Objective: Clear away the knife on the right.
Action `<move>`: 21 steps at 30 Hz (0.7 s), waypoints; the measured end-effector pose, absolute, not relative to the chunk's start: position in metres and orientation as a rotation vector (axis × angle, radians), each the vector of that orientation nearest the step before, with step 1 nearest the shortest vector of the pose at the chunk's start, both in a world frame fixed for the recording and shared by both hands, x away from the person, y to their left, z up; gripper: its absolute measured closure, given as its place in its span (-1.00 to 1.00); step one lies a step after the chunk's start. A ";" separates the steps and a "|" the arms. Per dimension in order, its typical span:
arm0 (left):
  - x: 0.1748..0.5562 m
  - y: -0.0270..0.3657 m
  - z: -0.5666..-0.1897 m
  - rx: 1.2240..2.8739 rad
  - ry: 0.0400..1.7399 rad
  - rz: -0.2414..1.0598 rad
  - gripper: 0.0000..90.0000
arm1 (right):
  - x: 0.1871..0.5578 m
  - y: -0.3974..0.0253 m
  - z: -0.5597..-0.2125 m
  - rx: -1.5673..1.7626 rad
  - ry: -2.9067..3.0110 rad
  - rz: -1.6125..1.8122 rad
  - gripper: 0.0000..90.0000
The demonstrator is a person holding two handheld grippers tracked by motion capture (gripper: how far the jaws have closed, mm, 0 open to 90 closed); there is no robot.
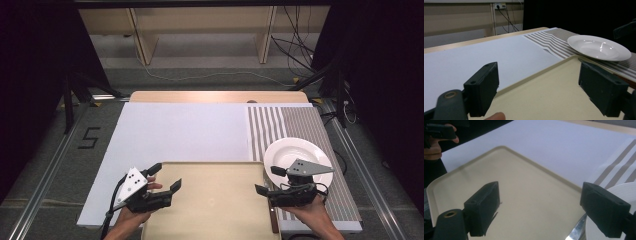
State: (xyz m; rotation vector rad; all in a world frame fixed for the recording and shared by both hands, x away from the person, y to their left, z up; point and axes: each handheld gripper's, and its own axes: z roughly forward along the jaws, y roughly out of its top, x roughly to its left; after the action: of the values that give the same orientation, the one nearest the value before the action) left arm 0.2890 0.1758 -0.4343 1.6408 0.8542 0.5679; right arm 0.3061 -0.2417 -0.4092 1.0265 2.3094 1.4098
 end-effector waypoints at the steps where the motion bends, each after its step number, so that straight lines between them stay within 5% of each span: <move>1: 0.289 0.176 -0.434 1.642 0.854 0.568 -0.63 | 0.305 -0.243 -0.409 1.034 2.303 1.412 -0.62; 21: 0.289 0.176 -0.434 1.632 0.858 0.569 -0.64 | 0.293 -0.271 -0.411 1.111 2.207 1.479 -0.64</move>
State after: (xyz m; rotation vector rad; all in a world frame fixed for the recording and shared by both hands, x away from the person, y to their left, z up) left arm 0.2891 0.1763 -0.4344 1.6324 0.8577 0.5689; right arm 0.2930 -0.2705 -0.4108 1.1114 2.2065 1.4786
